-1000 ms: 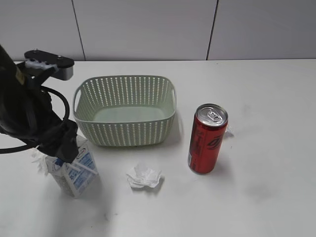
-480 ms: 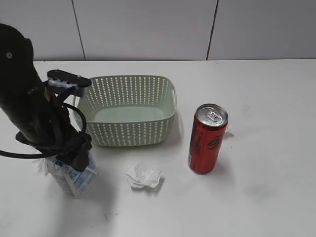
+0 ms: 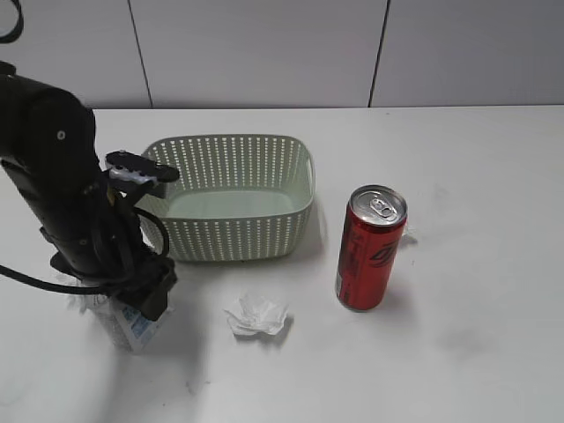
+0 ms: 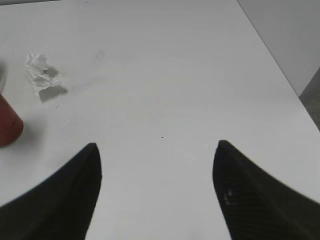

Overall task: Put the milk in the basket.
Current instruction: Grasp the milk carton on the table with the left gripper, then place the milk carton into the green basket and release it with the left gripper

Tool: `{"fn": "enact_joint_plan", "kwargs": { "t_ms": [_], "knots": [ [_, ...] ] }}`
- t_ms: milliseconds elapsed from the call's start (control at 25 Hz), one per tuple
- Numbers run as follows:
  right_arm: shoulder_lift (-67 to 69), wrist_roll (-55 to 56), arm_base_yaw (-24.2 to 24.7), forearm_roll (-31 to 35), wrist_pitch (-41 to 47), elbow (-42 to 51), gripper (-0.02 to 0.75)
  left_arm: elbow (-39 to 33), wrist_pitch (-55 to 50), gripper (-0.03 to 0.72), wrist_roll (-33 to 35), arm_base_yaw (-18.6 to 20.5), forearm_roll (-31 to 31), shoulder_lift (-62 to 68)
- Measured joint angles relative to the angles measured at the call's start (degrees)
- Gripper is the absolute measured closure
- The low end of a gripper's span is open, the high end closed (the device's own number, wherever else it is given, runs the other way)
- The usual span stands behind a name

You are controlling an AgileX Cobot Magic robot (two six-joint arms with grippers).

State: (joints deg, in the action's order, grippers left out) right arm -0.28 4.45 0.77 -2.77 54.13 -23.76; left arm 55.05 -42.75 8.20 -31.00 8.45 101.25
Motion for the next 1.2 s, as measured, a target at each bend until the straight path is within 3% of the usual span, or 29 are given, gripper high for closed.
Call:
{"fn": "enact_joint_plan", "kwargs": {
  "t_ms": [280, 520, 840, 1200],
  "knots": [
    [0.0, 0.0, 0.0, 0.0, 0.0, 0.0, 0.184, 0.2, 0.2, 0.169, 0.1, 0.0, 0.1, 1.5],
    [0.0, 0.0, 0.0, 0.0, 0.0, 0.0, 0.184, 1.7, -1.6, 0.335, 0.1, -0.1, 0.7, 1.9],
    [0.0, 0.0, 0.0, 0.0, 0.0, 0.0, 0.184, 6.2, -8.9, 0.339, 0.1, -0.1, 0.2, 2.4],
    [0.0, 0.0, 0.0, 0.0, 0.0, 0.0, 0.184, 13.2, -23.9, 0.340, 0.1, -0.1, 0.2, 2.3]
  ]
}}
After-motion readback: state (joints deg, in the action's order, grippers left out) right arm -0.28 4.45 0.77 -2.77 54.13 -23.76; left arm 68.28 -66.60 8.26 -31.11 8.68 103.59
